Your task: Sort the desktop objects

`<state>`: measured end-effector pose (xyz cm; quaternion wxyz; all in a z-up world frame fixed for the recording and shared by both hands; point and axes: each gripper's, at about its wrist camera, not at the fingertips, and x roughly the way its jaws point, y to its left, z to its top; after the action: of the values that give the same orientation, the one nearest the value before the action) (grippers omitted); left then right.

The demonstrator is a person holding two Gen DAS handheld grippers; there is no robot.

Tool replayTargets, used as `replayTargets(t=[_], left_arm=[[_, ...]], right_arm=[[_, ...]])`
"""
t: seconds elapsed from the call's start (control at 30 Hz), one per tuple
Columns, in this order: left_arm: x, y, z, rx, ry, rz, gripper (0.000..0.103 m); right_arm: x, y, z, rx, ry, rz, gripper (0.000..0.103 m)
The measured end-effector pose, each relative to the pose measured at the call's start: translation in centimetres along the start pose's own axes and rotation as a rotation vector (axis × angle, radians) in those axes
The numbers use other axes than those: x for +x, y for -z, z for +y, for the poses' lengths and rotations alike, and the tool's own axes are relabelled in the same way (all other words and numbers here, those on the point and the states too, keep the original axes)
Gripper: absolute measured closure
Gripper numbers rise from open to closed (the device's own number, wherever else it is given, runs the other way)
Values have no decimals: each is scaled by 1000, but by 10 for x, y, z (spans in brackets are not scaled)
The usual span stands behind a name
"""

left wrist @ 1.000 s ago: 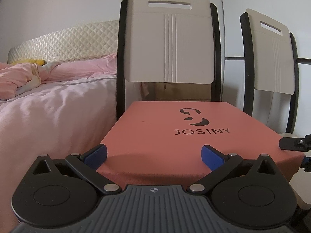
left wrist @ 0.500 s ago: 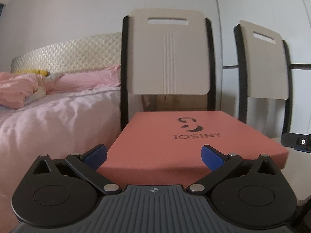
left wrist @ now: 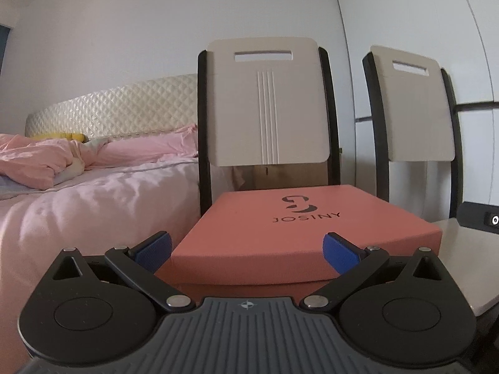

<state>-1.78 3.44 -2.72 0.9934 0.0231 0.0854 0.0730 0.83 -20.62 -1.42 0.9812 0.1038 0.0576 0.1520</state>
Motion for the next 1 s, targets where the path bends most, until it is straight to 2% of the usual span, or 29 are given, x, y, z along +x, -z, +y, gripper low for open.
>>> replayTargets(t=[0.43, 1.0], left_arm=[[-1, 16, 8, -34, -24, -18, 0], [1, 20, 8, -37, -38, 3, 0]], right_arm=[[-11, 13, 16, -82, 60, 9, 0], [-3, 15, 15, -72, 92, 44, 0]])
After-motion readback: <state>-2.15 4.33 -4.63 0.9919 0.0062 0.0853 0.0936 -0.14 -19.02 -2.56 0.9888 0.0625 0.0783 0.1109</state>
